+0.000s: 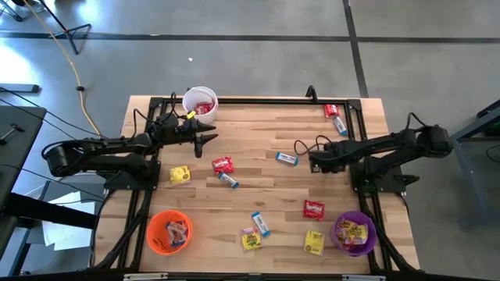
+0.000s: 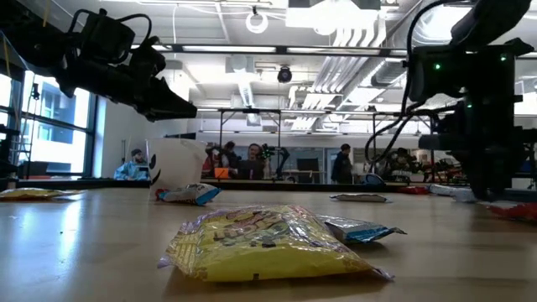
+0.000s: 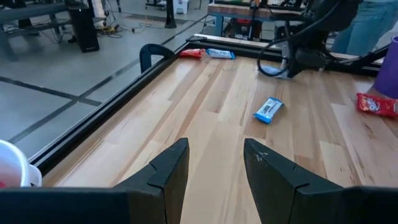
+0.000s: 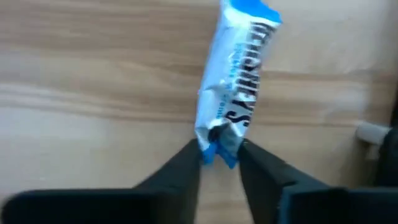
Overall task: Sort candy
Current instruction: Put the white candy into the orange bucket, then put the red candy into the white bucket
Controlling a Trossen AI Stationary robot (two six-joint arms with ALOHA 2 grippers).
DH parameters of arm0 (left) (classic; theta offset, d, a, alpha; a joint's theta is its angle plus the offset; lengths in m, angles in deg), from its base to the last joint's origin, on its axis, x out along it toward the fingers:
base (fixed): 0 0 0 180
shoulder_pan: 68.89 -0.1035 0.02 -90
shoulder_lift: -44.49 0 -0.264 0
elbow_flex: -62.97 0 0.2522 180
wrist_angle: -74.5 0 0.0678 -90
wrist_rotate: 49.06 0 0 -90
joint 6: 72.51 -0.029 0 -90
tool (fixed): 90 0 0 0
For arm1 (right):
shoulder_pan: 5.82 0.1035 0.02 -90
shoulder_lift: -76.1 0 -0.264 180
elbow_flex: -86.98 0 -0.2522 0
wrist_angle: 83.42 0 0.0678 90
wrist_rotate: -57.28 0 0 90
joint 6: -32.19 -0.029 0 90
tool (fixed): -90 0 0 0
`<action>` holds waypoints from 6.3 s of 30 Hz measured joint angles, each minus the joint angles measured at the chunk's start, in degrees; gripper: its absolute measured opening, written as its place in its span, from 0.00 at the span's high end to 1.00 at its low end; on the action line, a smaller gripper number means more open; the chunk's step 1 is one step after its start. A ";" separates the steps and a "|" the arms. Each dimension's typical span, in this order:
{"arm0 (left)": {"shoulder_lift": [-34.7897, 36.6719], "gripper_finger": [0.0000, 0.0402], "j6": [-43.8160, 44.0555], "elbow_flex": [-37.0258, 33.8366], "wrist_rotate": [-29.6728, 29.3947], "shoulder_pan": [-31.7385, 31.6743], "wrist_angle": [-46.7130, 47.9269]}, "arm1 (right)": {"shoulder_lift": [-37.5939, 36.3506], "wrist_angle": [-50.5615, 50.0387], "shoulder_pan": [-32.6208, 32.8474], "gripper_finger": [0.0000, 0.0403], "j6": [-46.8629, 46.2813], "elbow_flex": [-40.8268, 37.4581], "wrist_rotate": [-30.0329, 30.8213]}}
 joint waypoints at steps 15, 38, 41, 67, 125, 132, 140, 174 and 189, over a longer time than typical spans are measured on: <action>0.00 0.65 0.15 0.00 -0.36 -0.01 -0.01 | 0.01 6.02 -0.66 0.99 22.81 9.00 9.50; -9.59 0.64 -28.96 8.28 -8.21 23.88 -11.32 | -0.07 52.66 1.22 1.00 61.29 14.41 -14.51; -12.97 0.64 -29.49 12.13 -8.24 24.92 -11.32 | -0.07 53.86 2.12 1.00 61.99 14.41 -16.81; -23.67 0.63 -34.10 22.23 -3.15 30.67 -9.44 | -0.07 54.04 4.52 1.00 65.01 14.37 -19.10; -12.50 1.00 42.46 56.19 -8.37 71.69 90.75 | -1.24 42.89 1.59 0.97 82.38 14.15 -11.06; -14.40 1.00 60.84 54.05 -10.23 78.87 99.87 | -1.23 42.78 1.59 0.99 82.48 14.15 -8.81; -14.25 1.00 65.90 41.02 -7.32 80.68 86.77 | -1.23 42.74 1.59 1.00 82.49 14.15 -8.78; -13.88 0.79 37.44 50.58 -8.32 66.80 89.20 | -1.21 39.43 1.59 1.00 82.49 14.15 -8.72; -14.33 0.99 -0.62 32.87 -11.95 36.62 48.76 | -1.23 18.12 4.43 1.00 73.10 14.15 -7.08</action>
